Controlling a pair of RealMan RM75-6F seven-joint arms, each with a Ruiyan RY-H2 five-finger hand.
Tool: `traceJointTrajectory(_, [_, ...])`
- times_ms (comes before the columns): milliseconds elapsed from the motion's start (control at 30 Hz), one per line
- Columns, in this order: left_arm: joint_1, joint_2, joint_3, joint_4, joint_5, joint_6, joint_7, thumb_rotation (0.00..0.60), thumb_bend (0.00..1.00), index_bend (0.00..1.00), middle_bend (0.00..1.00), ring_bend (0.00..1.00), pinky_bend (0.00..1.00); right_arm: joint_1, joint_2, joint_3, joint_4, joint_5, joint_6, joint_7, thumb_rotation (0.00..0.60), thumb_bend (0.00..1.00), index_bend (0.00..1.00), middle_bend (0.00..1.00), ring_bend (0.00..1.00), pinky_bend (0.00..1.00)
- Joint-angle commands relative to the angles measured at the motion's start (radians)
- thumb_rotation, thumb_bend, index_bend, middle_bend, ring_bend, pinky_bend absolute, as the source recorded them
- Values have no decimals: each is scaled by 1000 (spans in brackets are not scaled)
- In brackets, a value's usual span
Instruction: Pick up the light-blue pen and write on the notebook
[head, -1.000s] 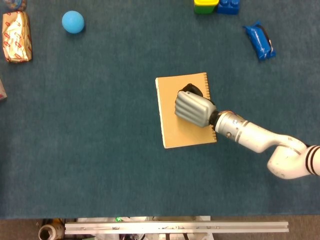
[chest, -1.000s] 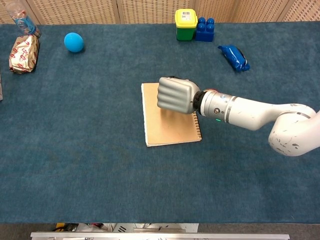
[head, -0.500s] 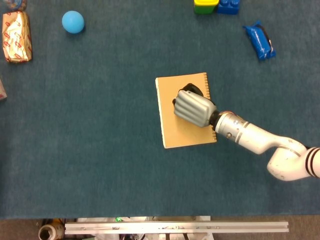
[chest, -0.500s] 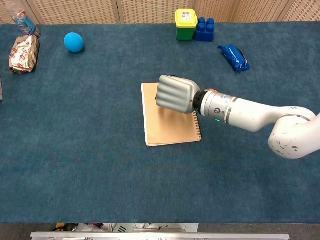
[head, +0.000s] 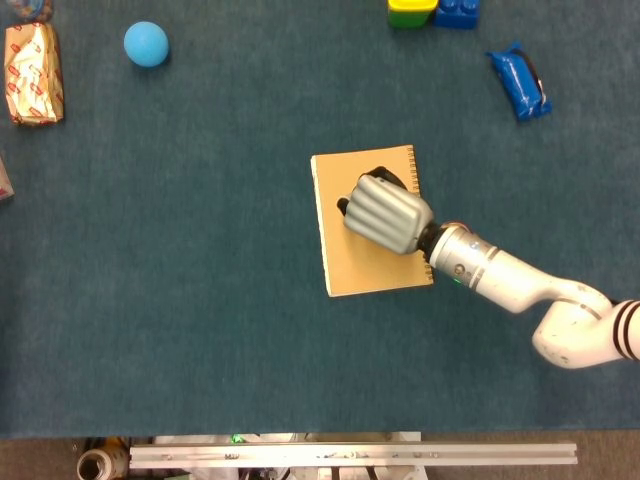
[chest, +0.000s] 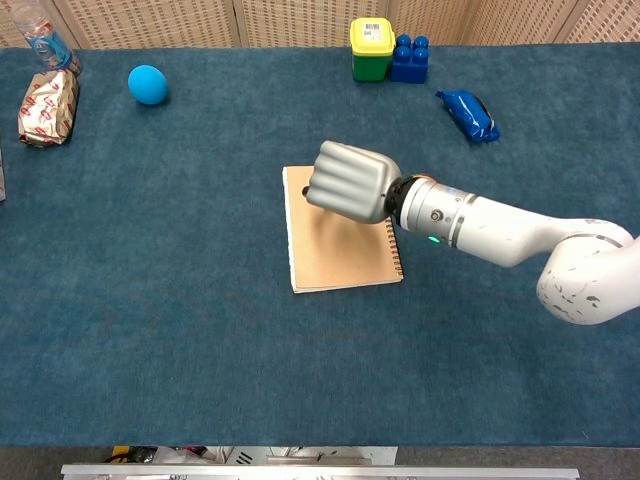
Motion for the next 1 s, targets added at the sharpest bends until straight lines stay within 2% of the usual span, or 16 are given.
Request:
traceJointTrajectory(33, [0, 1, 0, -2, -1, -1, 3, 600, 343, 194, 273, 227, 122, -6, 7, 17, -23, 28, -6, 29, 600, 210, 444, 1000, 1000, 1000])
traceJointTrajectory(67, [-1, 1, 0, -3, -2, -2, 4, 600, 343, 194, 273, 227, 122, -7, 10, 21, -30, 34, -6, 38, 600, 254, 438, 1000, 1000, 1000])
traceJointTrajectory(200, [-1, 3, 0, -7, -1, -2, 10, 600, 343, 194, 273, 227, 122, -9, 22, 33, -55, 72, -27, 72, 571, 566, 427, 1000, 1000, 1000])
traceJointTrajectory(300, [-2, 3, 0, -12, 0, -3, 15, 600, 343, 194, 273, 227, 122, -11, 33, 47, -86, 126, -58, 102, 547, 714, 426, 1000, 1000, 1000])
traceJointTrajectory(400, [-3, 4, 1, -15, 0, -3, 18, 600, 343, 193, 273, 227, 122, -12, 43, 61, -109, 172, -79, 114, 546, 803, 426, 1000, 1000, 1000])
traceJointTrajectory(700, [-4, 5, 1, -17, -2, -7, 21, 600, 343, 188, 272, 227, 122, -1, 49, 70, -123, 253, -93, 83, 546, 810, 426, 1000, 1000, 1000])
traceJointTrajectory(1000, [-3, 5, 1, -12, -4, -7, 14, 600, 343, 188, 272, 227, 122, 6, 62, 47, -161, 303, -95, 49, 546, 809, 426, 1000, 1000, 1000])
